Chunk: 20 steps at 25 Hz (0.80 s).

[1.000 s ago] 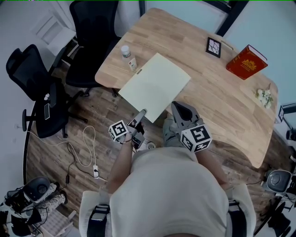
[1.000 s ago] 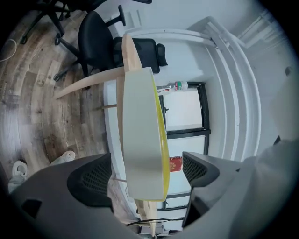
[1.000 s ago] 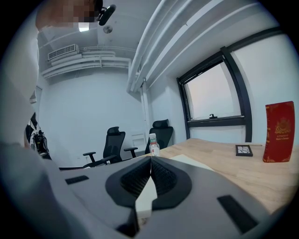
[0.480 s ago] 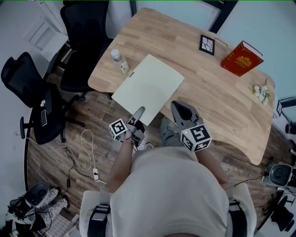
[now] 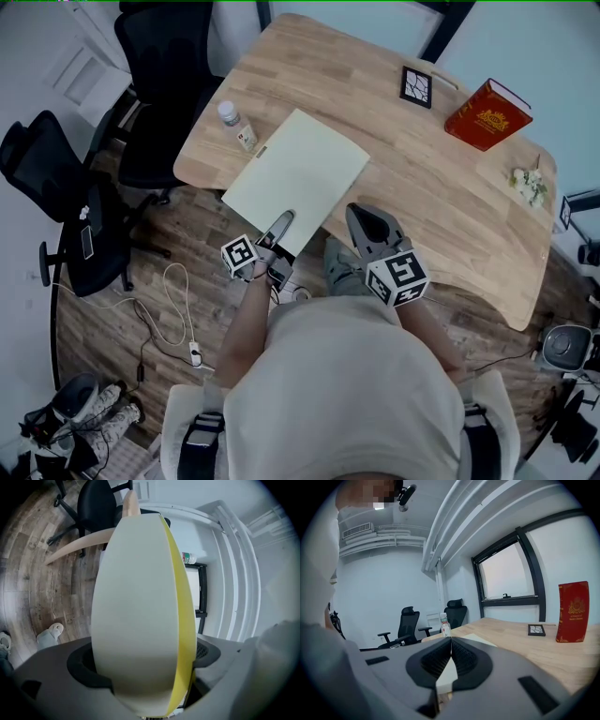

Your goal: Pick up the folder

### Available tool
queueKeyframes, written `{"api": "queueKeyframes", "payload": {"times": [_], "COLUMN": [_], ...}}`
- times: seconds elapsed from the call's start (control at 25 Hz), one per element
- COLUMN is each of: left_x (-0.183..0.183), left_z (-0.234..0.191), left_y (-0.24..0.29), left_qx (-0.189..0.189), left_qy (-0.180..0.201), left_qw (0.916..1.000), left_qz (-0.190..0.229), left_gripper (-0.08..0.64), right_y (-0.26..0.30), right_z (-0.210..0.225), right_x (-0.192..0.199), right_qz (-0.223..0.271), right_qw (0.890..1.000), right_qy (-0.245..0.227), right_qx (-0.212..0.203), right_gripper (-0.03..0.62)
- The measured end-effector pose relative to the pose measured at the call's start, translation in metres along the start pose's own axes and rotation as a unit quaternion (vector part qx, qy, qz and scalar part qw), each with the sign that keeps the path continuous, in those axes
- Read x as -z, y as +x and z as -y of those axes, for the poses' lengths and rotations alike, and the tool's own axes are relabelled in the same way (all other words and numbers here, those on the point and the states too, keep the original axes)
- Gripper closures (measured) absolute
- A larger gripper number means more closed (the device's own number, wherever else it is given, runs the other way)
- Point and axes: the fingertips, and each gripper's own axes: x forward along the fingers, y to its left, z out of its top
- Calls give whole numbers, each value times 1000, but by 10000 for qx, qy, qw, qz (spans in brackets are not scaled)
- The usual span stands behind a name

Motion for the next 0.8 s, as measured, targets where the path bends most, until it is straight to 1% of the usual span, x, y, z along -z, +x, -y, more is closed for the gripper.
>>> {"api": "queueKeyframes", "payload": {"times": [0.24,0.4,0.44,0.48,0.6,0.8], "left_x": [2,1,1,1,0,-1], "left_z": [-8,-7,-9,-12,-17,-13], "left_y": [1,1,0,-2,-4,-3], "left_qx": [-227,-222,-282,-364,-516,-466], "left_qy": [96,11,19,35,108,188], "left_qw": [9996,9997,9995,9993,9986,9987], "left_qz": [-133,-110,-104,-99,-95,-31], "left_gripper": [103,106,121,167,193,228], "right_y": [1,2,2,3,4,5], "right_z": [2,-1,-2,-2,-2,-5], "right_x": [1,1,1,1,2,3], "right_qz": [-16,-24,-26,-28,-39,-58], "right_qw": [10000,10000,10000,10000,10000,10000], "right_qy": [13,-8,-13,-16,-26,-50], "right_qx": [21,11,9,6,5,-16], "right_gripper": [574,574,574,574,574,574]}}
